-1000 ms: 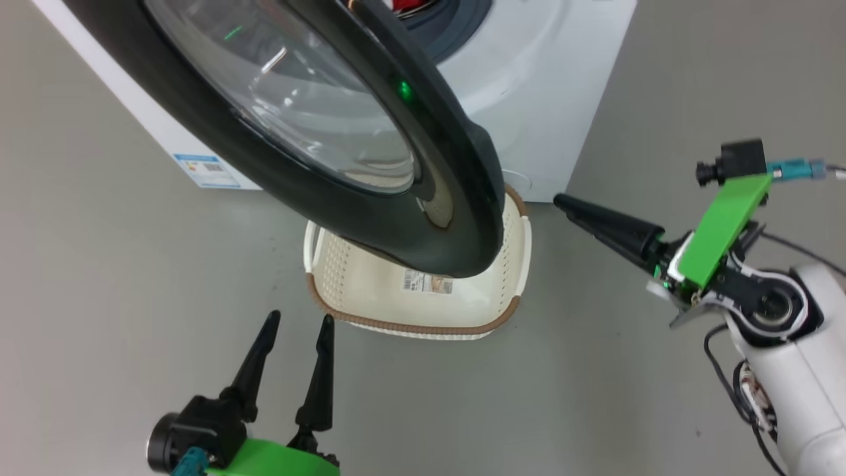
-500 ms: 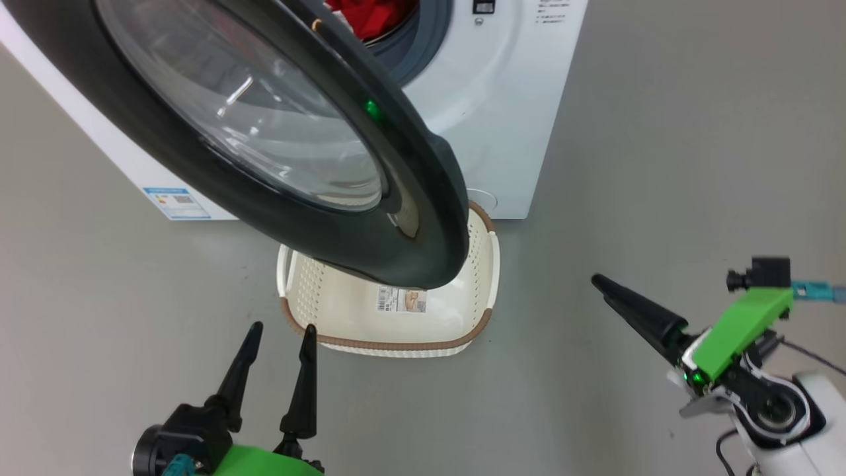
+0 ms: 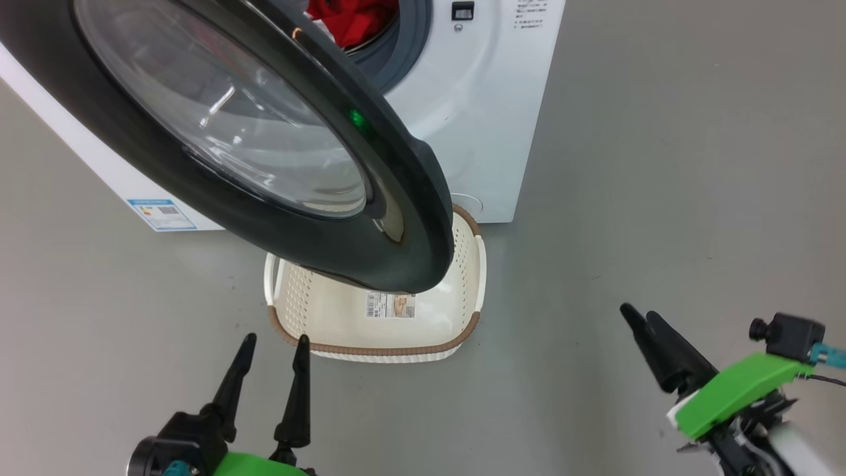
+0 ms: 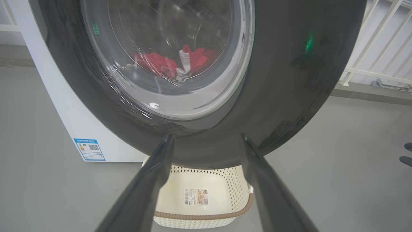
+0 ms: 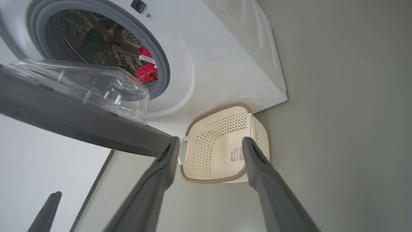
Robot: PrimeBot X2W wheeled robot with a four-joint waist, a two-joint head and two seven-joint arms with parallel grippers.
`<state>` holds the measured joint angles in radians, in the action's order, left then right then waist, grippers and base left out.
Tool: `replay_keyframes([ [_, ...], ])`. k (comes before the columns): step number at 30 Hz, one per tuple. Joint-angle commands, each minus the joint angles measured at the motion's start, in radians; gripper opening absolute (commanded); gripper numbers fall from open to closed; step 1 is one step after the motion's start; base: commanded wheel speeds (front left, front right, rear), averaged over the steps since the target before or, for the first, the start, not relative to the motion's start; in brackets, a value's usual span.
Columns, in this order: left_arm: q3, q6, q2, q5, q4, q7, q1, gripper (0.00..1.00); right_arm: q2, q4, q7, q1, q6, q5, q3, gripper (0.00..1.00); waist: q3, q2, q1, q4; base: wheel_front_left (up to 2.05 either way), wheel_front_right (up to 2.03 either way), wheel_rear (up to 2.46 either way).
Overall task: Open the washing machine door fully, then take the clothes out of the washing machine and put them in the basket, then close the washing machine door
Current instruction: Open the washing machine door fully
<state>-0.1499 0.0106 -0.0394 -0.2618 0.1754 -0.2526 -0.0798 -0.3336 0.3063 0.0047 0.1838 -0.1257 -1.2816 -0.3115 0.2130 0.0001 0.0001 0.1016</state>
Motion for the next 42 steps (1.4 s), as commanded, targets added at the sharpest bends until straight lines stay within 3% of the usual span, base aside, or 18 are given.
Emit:
replay_keyframes([
  [1,0.037,0.009,-0.011,0.013,-0.016,-0.009,0.0,1.0,-0.036,-0.015,-0.069,-0.018,-0.005,0.047,-0.053,1.0,-0.001,-0.0001,0.0,-0.002,0.0,0.0,0.0],
  [5,0.042,0.01,-0.011,0.015,-0.012,-0.009,0.003,1.0,-0.076,0.024,-0.227,-0.015,-0.005,0.132,-0.141,1.0,-0.006,-0.0001,0.0,-0.004,0.0,0.0,0.0],
  [8,0.044,0.011,-0.011,0.014,-0.011,-0.009,0.006,1.0,-0.084,0.061,-0.263,-0.011,-0.005,0.191,-0.157,1.0,-0.01,-0.0001,0.0,-0.005,0.0,0.0,0.0],
  [13,0.048,0.011,-0.011,0.014,-0.01,-0.009,0.01,1.0,-0.034,0.048,-0.266,-0.042,-0.005,0.38,0.008,1.0,-0.013,-0.0001,0.0,-0.006,0.0,0.0,0.0],
  [20,0.043,0.011,-0.011,0.012,-0.009,-0.009,0.015,1.0,0.069,-0.053,-0.266,-0.136,-0.005,0.665,0.224,1.0,-0.022,-0.0001,0.0,0.001,0.0,0.0,0.0],
  [25,0.04,0.01,-0.011,0.013,-0.012,-0.009,0.019,1.0,0.161,-0.143,-0.266,-0.197,-0.005,0.804,0.362,1.0,-0.03,-0.0001,0.0,0.009,0.0,0.0,0.0],
  [32,0.037,0.008,-0.011,0.015,-0.019,-0.009,0.025,1.0,0.211,-0.162,-0.266,-0.258,-0.005,0.869,0.406,1.0,-0.037,-0.0001,0.0,0.015,0.0,0.0,0.0],
  [42,0.032,0.008,-0.011,0.014,-0.019,-0.009,0.021,1.0,0.216,-0.162,-0.266,-0.251,-0.005,0.887,0.392,1.0,-0.026,-0.0001,0.0,0.014,0.0,0.0,0.0],
])
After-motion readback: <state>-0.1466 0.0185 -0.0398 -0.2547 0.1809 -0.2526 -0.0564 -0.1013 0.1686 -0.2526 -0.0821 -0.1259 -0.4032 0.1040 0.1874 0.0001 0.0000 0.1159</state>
